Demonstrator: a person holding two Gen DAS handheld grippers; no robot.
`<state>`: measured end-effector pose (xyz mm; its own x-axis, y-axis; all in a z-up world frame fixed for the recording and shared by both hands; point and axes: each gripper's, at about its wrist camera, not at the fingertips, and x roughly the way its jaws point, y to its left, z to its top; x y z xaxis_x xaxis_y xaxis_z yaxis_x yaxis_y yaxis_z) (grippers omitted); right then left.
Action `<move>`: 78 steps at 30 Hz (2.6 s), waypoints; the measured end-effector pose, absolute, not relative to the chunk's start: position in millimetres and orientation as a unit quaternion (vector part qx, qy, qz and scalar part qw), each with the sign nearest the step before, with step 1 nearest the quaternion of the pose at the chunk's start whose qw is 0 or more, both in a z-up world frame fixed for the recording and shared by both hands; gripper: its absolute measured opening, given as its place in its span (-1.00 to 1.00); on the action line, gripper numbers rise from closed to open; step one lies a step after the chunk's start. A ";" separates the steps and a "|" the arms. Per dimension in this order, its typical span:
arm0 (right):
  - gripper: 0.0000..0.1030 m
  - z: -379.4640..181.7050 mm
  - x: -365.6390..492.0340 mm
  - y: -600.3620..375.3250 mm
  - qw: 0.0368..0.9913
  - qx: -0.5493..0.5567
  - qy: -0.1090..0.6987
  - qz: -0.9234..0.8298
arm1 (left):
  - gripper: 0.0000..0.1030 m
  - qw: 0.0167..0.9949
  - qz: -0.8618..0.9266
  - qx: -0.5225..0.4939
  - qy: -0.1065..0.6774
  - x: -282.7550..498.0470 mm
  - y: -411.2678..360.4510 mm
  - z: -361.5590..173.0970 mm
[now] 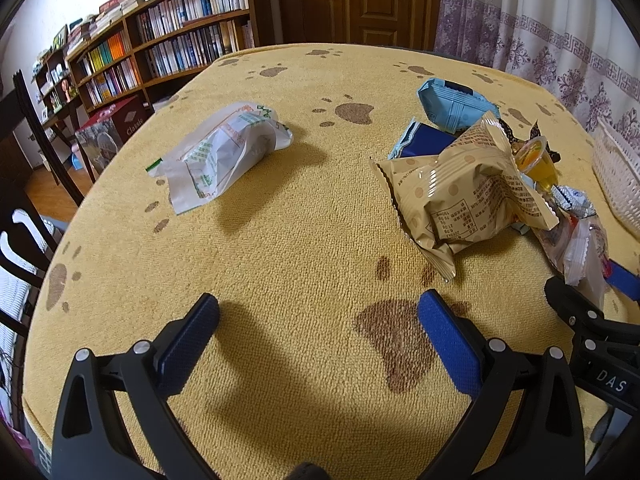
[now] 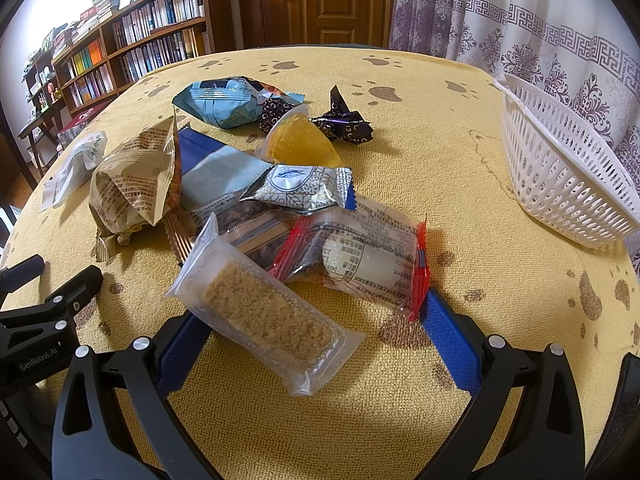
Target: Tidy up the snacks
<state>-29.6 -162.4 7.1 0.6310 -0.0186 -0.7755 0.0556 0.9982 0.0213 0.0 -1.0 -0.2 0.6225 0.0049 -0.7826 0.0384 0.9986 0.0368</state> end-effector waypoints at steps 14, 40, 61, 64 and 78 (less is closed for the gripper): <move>0.96 11.6 -23.4 -163.8 0.891 0.016 0.453 -0.007 | 0.91 0.899 -0.012 0.021 0.438 2.4 -0.7 0.1; 0.96 44.5 -72.0 -182.5 0.926 0.011 0.364 0.100 | 0.91 0.920 -0.090 -0.002 0.380 -12.3 12.1 35.1; 0.11 24.6 -44.8 -163.1 0.901 -0.009 0.386 0.198 | 0.91 0.922 -0.091 0.018 0.377 5.7 3.0 33.8; -0.18 22.8 -47.8 -164.3 0.903 -0.018 0.392 0.175 | 0.91 0.921 -0.102 0.025 0.375 7.8 -2.7 33.5; -0.41 16.9 -56.4 -186.0 0.898 0.041 0.404 0.167 | 0.91 0.897 -0.164 -0.010 0.410 44.0 -42.6 38.7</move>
<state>-56.4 -186.0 16.9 0.6172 0.3336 -0.7126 -0.2667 0.9407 0.2095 44.0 -42.6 38.7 0.6101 -0.3029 -0.7322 0.2867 0.9458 -0.1523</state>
